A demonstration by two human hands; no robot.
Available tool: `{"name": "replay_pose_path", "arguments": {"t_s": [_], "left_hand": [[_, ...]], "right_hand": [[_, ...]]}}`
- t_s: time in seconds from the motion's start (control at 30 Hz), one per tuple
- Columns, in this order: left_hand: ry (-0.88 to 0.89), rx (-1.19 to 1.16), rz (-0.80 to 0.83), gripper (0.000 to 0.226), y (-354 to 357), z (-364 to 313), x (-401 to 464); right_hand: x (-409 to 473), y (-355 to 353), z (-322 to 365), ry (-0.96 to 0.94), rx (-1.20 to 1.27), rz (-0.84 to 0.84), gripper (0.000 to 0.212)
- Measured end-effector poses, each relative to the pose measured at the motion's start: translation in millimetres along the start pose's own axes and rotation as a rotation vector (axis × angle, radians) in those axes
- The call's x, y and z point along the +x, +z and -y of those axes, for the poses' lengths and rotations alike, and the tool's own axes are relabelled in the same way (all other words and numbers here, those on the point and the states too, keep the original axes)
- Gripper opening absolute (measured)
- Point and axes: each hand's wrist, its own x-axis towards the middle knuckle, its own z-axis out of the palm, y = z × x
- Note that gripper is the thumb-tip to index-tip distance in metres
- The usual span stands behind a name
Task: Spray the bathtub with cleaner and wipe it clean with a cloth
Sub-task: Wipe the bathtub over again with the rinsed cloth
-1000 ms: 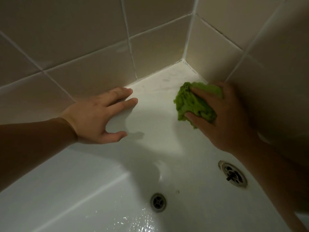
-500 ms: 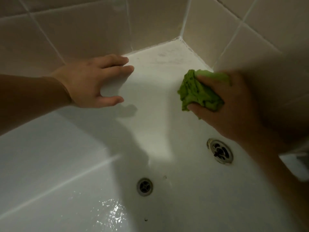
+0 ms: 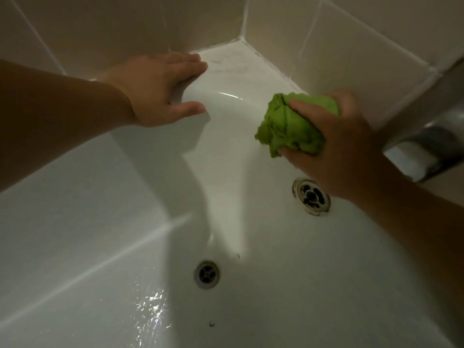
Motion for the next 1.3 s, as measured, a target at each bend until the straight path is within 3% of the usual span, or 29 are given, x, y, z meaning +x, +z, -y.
{"name": "replay_pose_path", "arguments": {"t_s": [0.17,0.3,0.47,0.63,0.8,0.93,1.03,1.17,1.3], "left_hand": [[-0.026,0.033,0.022,0.095,0,-4,1],[-0.032,0.035,0.041,0.097,0,-6,2],[-0.042,0.032,0.042,0.097,-1,-6,0],[-0.049,0.038,-0.006,0.093,-3,-12,0],[-0.051,0.083,-0.02,0.091,0,-18,-1],[-0.062,0.127,-0.021,0.092,5,-25,-2],[-0.114,0.102,-0.046,0.095,11,-37,1],[-0.114,0.093,-0.069,0.097,21,-62,11],[-0.097,0.102,-0.054,0.099,28,-89,16]], "right_hand": [[72,29,15,0.098,0.093,0.101,0.077],[43,16,11,0.097,0.105,0.115,0.076],[-7,-17,8,-0.263,0.073,0.003,0.055],[37,9,-2,0.068,0.066,0.171,0.078],[15,0,2,0.06,0.05,0.128,0.08],[-43,-33,-9,0.08,-0.037,0.197,0.085],[-40,-31,-11,0.154,-0.033,0.17,0.088],[-9,-15,-10,0.113,0.083,0.162,0.086],[-30,-23,-12,0.138,0.011,0.168,0.09]]}}
